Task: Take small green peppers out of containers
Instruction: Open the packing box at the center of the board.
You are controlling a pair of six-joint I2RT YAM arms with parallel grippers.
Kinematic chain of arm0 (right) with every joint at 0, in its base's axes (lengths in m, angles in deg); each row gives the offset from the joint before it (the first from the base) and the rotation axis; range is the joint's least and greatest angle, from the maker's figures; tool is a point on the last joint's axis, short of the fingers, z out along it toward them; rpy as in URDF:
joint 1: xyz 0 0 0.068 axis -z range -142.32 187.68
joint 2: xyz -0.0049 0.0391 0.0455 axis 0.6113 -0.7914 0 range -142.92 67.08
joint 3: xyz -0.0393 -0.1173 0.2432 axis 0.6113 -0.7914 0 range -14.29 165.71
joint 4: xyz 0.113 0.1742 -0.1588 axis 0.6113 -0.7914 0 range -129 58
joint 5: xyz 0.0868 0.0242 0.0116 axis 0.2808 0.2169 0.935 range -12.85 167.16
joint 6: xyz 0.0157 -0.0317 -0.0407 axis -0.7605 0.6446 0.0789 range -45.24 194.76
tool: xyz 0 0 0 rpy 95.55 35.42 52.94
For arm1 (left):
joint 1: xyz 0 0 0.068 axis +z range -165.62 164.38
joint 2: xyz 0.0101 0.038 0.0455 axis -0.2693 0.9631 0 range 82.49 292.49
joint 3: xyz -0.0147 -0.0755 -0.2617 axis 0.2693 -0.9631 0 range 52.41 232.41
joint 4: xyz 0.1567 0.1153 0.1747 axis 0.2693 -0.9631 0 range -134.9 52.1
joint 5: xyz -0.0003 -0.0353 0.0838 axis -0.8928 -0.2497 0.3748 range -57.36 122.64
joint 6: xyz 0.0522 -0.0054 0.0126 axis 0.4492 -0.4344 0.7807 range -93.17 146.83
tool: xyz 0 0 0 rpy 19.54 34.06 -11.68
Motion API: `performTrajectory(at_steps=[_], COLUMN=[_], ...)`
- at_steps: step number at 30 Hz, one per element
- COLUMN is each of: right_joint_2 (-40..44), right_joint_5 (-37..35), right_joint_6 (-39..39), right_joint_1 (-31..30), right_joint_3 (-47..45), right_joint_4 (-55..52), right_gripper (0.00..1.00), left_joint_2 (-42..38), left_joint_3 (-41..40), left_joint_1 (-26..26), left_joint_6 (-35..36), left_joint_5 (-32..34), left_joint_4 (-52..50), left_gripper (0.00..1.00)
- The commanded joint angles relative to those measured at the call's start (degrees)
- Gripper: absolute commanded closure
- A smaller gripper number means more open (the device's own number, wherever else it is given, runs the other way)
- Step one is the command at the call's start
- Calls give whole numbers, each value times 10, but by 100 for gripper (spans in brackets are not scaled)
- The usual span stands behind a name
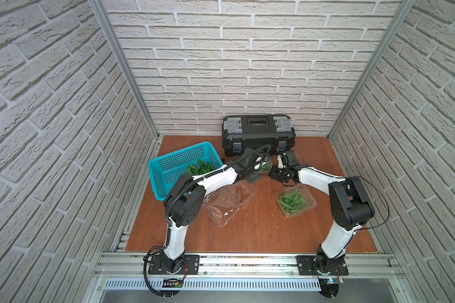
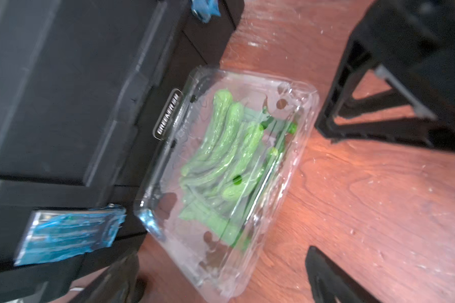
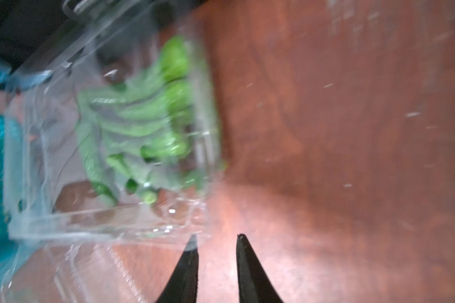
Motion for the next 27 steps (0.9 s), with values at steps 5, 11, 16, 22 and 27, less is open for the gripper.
performTrajectory(at_steps=[5,11,16,22,27], right_joint_2=[16,16,15,17,24], right_joint_5=[7,50,69,88,102], right_joint_6=[-7,-1,9,9,23], right_joint_1=[14,11,5,2,-2], right_joint_3=[6,-3,-4,-5,-9], right_joint_4=[11,25,26,29,24], right_gripper=[73,74,74,74,74], left_joint_2=[9,17,31,48,57], left_joint_3=[6,1,9,19,28], left_joint_1=[-4,2,5,8,9], left_joint_6=[34,37,47,52,56], left_joint_5=[4,14,12,26,42], left_joint_4=[8,42,42,61,83], left_gripper=[2,2,2,2,2])
